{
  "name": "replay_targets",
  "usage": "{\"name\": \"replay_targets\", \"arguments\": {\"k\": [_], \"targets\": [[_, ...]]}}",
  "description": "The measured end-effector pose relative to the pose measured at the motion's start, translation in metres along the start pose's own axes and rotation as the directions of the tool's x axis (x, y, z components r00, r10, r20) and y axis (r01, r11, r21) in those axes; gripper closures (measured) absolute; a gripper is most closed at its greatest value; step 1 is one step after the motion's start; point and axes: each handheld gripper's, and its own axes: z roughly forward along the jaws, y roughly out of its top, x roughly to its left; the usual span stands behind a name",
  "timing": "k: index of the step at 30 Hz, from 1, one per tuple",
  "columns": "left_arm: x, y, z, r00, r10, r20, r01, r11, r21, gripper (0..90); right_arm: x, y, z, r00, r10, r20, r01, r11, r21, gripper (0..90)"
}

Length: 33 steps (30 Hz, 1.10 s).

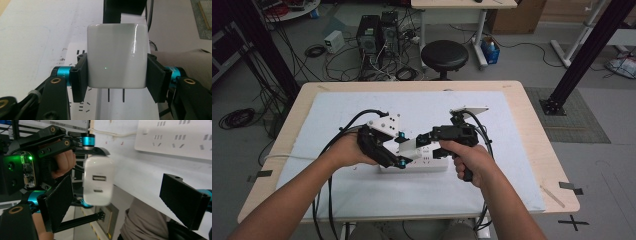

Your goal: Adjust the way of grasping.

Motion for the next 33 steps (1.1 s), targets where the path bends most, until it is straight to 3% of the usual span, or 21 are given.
{"name": "replay_targets", "arguments": {"k": [3, 4, 7, 10, 18, 22, 27, 29, 33], "targets": [[0.001, 0.001, 0.002, 1.0, 0.005, -0.001, -0.005, 0.9999, 0.012, 42.3, 0.001, 0.0, 0.005, 0.9994, 0.034, -0.01, -0.034, 0.999, 0.015, 20.3], [0.001, 0.001, 0.003, 1.0, 0.005, -0.003, -0.005, 0.9999, 0.015, 42.3, 0.001, 0.0, 0.006, 0.9996, 0.028, -0.004, -0.028, 0.999, 0.015, 25.6], [0.0, 0.002, 0.006, 0.9997, 0.021, -0.012, -0.021, 0.9994, 0.027, 42.3, 0.001, 0.0, 0.008, 0.9994, 0.034, -0.011, -0.034, 0.999, 0.013, 29.6], [-0.002, 0.002, 0.008, 0.9991, 0.032, -0.027, -0.031, 0.9991, 0.027, 42.3, 0.001, 0.0, 0.012, 0.9996, 0.029, 0.001, -0.029, 0.999, 0.027, 30.8], [-0.003, 0.003, 0.01, 0.9979, 0.052, -0.039, -0.05, 0.9975, 0.049, 42.3, 0.002, 0.001, 0.017, 0.9999, 0.008, -0.012, -0.007, 1.0, 0.028, 50.4], [-0.004, 0.003, 0.012, 0.998, 0.049, -0.041, -0.048, 0.9979, 0.043, 42.3, 0.002, 0.001, 0.018, 0.9997, 0.004, -0.024, -0.003, 1.0, 0.023, 52.4], [-0.004, 0.003, 0.014, 0.9971, 0.057, -0.05, -0.054, 0.9973, 0.05, 42.3, 0.001, 0.001, 0.016, 1.0, 0.0, -0.006, 0.0, 1.0, 0.019, 61.6], [-0.004, 0.003, 0.015, 0.9975, 0.054, -0.045, -0.051, 0.9968, 0.061, 42.3, 0.001, 0.0, 0.016, 1.0, 0.0, 0.007, 0.0, 1.0, 0.016, 61.6], [-0.002, 0.004, 0.018, 0.9991, -0.008, -0.042, 0.01, 0.9981, 0.06, 33.9, 0.002, 0.001, 0.018, 0.9996, -0.009, 0.026, 0.009, 1.0, 0.018, 61.8]]}}
